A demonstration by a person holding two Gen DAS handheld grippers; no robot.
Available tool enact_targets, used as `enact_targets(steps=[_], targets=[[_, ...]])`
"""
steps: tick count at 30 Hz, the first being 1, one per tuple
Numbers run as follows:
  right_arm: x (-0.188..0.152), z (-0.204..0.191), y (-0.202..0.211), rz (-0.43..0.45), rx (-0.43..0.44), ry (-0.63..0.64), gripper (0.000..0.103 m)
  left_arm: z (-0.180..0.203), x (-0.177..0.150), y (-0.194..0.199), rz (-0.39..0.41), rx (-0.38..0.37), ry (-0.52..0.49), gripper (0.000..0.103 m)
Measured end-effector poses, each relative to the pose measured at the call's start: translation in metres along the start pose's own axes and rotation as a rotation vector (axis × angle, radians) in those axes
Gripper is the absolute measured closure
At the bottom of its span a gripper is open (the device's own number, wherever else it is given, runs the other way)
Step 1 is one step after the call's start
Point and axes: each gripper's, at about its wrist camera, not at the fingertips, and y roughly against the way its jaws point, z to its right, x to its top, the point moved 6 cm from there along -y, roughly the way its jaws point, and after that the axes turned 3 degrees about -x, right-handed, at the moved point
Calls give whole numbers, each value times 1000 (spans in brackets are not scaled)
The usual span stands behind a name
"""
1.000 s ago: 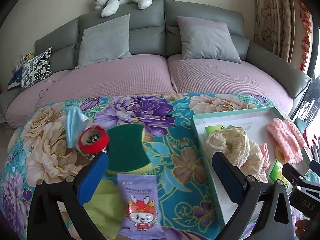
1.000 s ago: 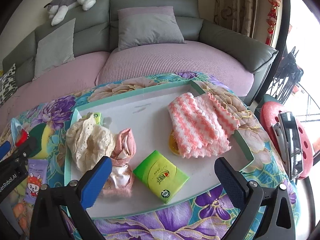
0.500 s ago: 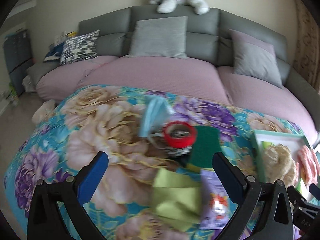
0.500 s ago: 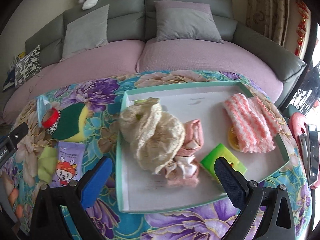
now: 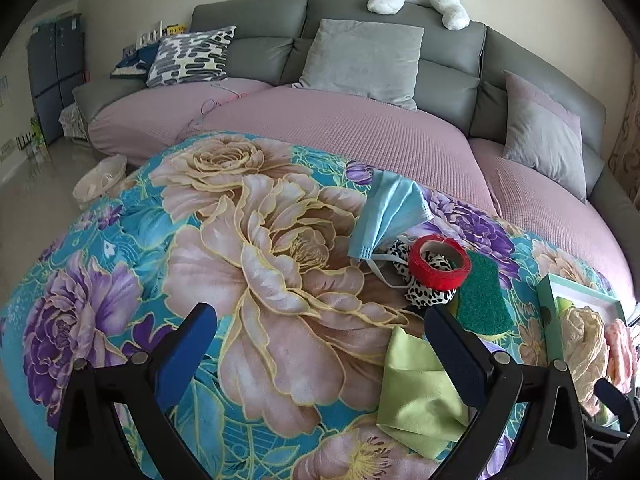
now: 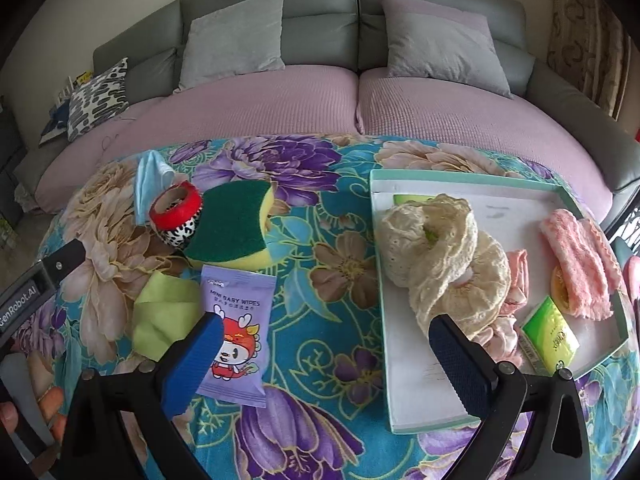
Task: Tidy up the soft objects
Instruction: 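Move both grippers back from the tray to the remaining pile, then grasp the lime-green cloth with the left gripper while the right gripper approaches the wipes pack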
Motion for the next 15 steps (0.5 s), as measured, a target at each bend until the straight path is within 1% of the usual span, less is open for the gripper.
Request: enact_targets(steps=[7,10,15], targets=[[-8,-17,-20,-62,-10,52,0,13,-18,-28,-106,-52,-35,0],[-11,-20,-24,-76,-12,64,0,20,-29,-42,-180,-55,-66,0],[-13,-22,-28,-89,-15,73,0,30,-42,-54,-243,-61,-108,0]])
